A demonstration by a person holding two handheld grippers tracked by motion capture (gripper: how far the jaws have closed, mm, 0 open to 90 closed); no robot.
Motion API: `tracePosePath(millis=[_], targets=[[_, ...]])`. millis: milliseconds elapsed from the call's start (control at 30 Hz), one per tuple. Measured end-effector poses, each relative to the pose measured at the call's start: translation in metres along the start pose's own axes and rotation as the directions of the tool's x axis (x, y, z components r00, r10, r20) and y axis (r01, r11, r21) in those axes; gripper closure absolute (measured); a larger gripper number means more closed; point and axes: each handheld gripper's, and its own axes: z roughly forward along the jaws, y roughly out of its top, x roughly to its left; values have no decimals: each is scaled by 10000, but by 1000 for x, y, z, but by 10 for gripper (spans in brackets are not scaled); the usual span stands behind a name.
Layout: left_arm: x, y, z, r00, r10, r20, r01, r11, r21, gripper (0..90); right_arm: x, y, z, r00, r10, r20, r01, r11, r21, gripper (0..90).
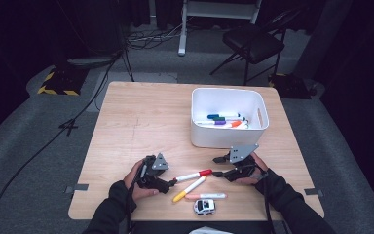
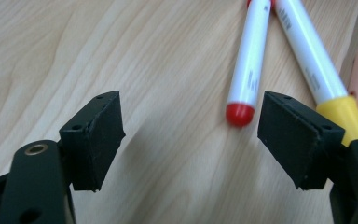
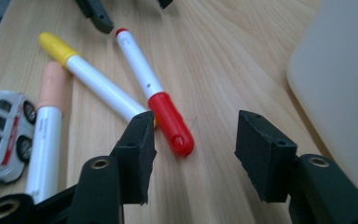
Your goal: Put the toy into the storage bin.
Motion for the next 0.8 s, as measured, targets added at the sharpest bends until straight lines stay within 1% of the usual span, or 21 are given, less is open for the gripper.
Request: tracePosePath(millis=[33,100,133,200,233,267,300,367,400,533,567,600,633,700,733,800], targets=[[0,-3,0,10000,-17,9,17,10000,25,222,-1,1,2,10000,80,13,-80,10000,-40,486],[-2,-8,-1,9999,-140,-36,141,9998,167,216,-4,3,7,9999,112,-116,-114,9999,-122,493],[-2,-11,-3,9999,-131,-25,132,9999,99,210,-5,5,9,9997,213,-150,-215,9997,-139,493],[-2,-16,-7,9998,-169,-117,169,9998,53,204,-6,8,14,9994,204,-282,-210,9995,-219,493],[-2,-19,-7,9995,-289,-108,288,9996,-64,203,-6,10,16,9993,191,-329,-198,9996,-204,492],[-2,-21,-9,9995,-263,-164,261,9996,-115,201,-5,11,19,9988,214,-439,-226,9994,-266,492],[-2,-24,-10,9991,-373,-212,367,9990,-247,196,-5,13,21,9987,107,-505,-121,9995,-289,492],[-2,-29,-12,9989,-386,-283,376,9986,-380,185,-3,15,27,9982,39,-596,-49,9999,-163,486],[-2,-31,-14,9987,-428,-275,418,9985,-367,184,-3,16,31,9976,-29,-695,22,9999,-99,486],[0,-34,-16,9980,-498,-393,483,9982,-369,166,1,19,39,9966,-135,-812,153,9996,220,492],[0,-34,-16,9980,-518,-368,505,9981,-354,161,1,19,41,9960,-137,-880,153,9997,173,496],[0,-33,-16,9976,-559,-397,545,9979,-342,157,1,19,42,9961,-163,-871,184,9995,237,500],[1,-33,-16,9979,-470,-446,455,9984,-327,156,0,20,43,9965,-203,-812,227,9994,279,502],[1,-33,-15,9979,-544,-357,532,9981,-320,156,-1,19,45,9962,-163,-855,191,9993,315,504],[1,-32,-15,9980,-522,-360,510,9981,-340,156,-1,19,48,9957,-93,-922,127,9992,367,508],[1,-32,-15,9980,-510,-373,497,9982,-342,155,-1,19,53,9955,-188,-928,242,9980,581,529]])
